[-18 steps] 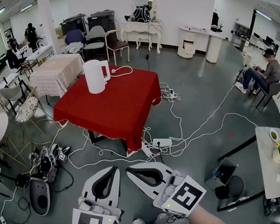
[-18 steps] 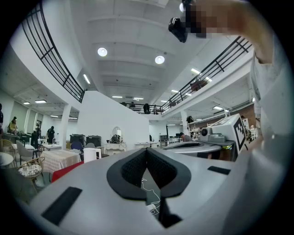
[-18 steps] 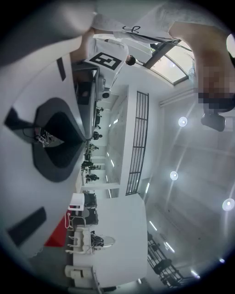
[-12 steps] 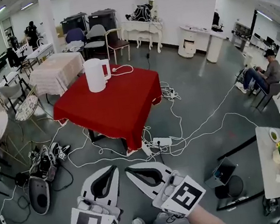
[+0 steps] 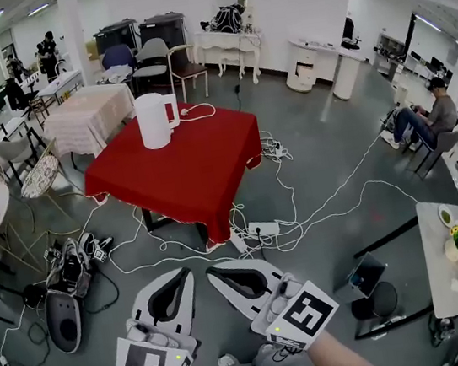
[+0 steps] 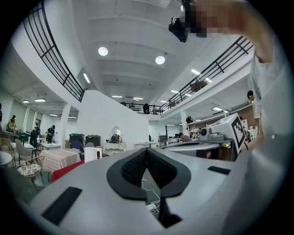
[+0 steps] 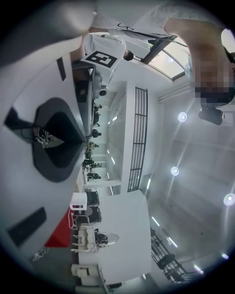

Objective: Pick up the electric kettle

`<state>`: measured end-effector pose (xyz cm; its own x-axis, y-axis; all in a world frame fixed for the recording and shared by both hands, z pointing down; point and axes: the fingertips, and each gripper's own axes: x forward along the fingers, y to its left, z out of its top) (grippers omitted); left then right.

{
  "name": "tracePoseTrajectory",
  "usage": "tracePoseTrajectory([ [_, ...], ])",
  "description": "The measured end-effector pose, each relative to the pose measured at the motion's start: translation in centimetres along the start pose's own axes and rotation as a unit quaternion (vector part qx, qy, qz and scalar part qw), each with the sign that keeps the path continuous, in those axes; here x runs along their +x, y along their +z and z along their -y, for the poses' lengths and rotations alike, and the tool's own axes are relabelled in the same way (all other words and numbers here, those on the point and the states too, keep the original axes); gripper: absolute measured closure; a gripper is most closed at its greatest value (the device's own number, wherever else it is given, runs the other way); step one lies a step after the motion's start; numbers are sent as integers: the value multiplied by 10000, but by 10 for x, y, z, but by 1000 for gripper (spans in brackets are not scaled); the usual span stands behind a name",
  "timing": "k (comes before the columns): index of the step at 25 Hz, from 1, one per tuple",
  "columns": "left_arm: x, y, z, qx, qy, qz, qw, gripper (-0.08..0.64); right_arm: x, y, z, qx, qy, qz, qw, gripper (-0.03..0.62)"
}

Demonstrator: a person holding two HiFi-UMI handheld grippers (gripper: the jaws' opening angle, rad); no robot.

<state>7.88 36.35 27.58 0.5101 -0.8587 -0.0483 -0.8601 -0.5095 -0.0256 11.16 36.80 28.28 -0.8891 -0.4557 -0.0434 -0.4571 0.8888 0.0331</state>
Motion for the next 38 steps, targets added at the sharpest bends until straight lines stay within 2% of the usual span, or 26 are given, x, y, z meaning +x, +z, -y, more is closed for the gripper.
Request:
tracePoseTrajectory([
  [7,-3,-10,-17,-65,-61,25,10000,549,8,-7,9,-99,-255,-133,9995,584],
  [13,19,-14,-45,-60,-50,8,10000,549,30,-9,35,-136,-338,-85,9993,584],
  [23,109,-4,-92,32,117,47,9999,549,77,-2,124,-160,-109,49,9998,584],
  [33,200,6,-123,162,401,60,9990,549,109,3,217,-204,198,49,9996,584],
  [38,235,3,-134,179,390,30,9991,549,116,-1,251,-156,344,55,9993,584],
])
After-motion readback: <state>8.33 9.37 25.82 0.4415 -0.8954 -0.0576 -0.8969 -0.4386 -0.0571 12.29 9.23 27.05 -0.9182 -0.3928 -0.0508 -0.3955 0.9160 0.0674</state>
